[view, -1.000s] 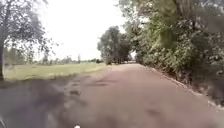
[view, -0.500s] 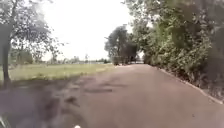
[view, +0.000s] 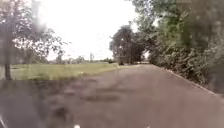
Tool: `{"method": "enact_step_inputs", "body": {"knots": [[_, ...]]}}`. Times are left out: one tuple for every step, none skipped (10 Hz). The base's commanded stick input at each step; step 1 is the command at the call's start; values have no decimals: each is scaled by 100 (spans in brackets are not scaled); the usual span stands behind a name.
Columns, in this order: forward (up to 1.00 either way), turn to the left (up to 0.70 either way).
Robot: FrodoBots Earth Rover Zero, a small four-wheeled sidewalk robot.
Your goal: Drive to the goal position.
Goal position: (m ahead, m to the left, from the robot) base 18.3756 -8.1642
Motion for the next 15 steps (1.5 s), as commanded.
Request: {"method": "enact_step_inputs", "body": {"knots": [[100, -13], [100, -13], [100, -13], [100, -13], [100, -14], [100, -14], [100, -14], [100, -14], [100, -14], [100, -14], [100, -14], [100, -14], [100, -14], [100, -14], [100, -14]]}}
